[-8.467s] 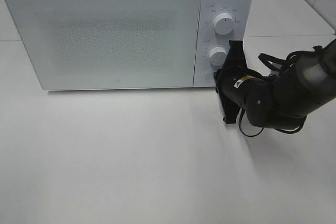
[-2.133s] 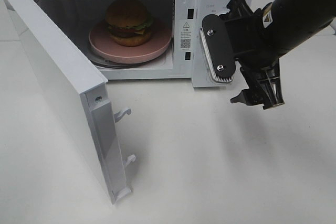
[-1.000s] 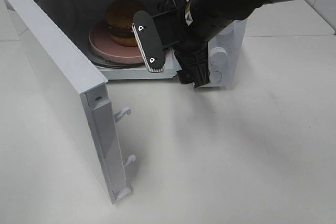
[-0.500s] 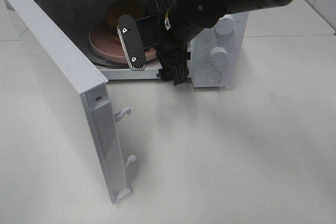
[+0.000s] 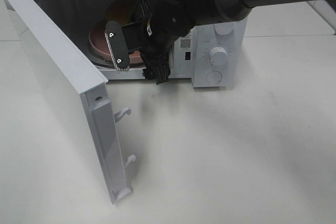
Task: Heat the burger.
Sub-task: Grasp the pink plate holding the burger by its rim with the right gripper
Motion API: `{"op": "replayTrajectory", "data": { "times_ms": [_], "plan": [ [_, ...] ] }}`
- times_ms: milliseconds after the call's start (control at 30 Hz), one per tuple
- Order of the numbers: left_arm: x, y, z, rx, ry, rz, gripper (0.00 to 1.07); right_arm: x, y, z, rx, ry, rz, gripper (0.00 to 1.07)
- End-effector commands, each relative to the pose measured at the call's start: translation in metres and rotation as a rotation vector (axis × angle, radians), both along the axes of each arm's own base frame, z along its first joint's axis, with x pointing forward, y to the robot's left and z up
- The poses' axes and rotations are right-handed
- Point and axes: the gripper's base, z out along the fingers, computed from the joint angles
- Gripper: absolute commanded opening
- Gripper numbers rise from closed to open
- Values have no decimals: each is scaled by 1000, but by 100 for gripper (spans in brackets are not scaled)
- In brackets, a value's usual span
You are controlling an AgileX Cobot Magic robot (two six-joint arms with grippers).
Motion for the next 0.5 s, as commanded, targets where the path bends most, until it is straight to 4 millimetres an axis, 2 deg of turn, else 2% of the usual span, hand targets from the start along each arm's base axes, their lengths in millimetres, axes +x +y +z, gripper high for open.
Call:
{"op": "replayTrajectory", "data": {
  "times_ms": [33, 333, 500],
  "plan": [
    [-2, 0, 0, -1, -25, 9, 100, 5, 4, -5, 15, -1, -8, 89],
    [-2, 1, 0, 2, -25, 11, 100, 27, 7, -12, 33, -28, -28, 87],
    [-2, 1, 0, 2, -25, 11, 100, 31, 9, -19, 36, -24, -30, 86]
  ]
}}
